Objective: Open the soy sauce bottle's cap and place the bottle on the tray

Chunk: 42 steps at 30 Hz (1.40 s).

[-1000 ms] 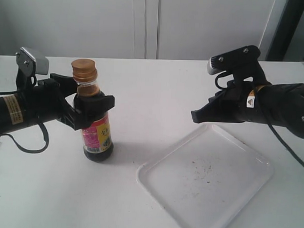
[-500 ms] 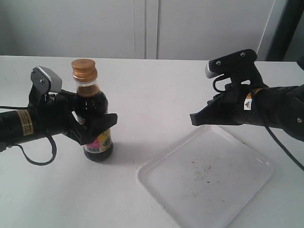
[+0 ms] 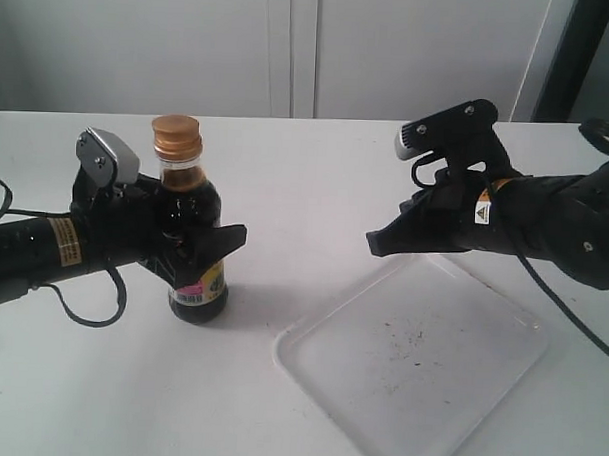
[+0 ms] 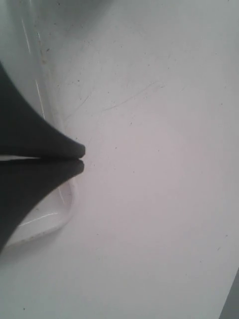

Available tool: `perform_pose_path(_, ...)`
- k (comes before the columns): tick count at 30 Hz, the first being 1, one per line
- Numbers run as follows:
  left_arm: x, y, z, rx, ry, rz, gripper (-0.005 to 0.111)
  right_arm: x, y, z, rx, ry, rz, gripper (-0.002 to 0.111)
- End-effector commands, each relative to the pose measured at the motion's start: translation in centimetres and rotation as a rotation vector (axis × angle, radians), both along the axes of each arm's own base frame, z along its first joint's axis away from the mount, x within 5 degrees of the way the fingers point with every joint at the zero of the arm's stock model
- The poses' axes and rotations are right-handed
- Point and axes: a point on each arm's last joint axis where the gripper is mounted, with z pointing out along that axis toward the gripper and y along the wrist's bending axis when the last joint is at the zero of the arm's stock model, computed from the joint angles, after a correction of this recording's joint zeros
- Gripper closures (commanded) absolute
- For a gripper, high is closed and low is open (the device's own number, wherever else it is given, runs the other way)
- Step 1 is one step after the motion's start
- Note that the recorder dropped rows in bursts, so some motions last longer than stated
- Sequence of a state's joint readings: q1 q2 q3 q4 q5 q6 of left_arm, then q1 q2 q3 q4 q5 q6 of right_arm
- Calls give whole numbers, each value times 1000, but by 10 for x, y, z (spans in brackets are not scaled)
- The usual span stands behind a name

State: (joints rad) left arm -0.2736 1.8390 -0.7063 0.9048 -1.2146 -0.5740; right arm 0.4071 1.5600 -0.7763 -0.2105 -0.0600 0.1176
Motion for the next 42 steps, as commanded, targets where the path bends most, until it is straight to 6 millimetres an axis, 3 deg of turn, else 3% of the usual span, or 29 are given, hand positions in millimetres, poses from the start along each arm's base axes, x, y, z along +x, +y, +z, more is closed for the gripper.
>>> perform_pose_path(1, 2, -3, -6, -4, 14, -1, 27, 1, 2, 2, -6, -14, 14, 108)
perform_pose_path(3, 2, -3, -10, 1, 25, -3, 47, 1, 2, 2, -6, -14, 14, 108)
perform_pose_path(4, 1, -3, -10, 3, 26, -6, 67, 1, 2, 2, -7, -12, 14, 108)
perform_pose_path(5, 1, -3, -10, 4, 25, -7, 80, 1, 2, 2, -9, -10, 13, 108)
perform_pose_path(6, 1, -3, -10, 5, 23, -7, 105, 1, 2, 2, -12, -9, 14, 108)
perform_pose_path(16, 1, -3, -10, 31, -14, -17, 107, -1, 14, 43, -186, 194, 48, 108)
perform_pose_path(24, 1, -3, -10, 31, -14, -17, 107, -10, 37, 76, -82, 330, 283, 108)
perform_pose_path(36, 1, -3, -10, 32, -16, -18, 107, -20, 69, 107, 235, 213, 594, 108)
perform_pose_path(42, 1, -3, -10, 32, -16, -18, 107, -27, 86, 113, 259, 120, 671, 108)
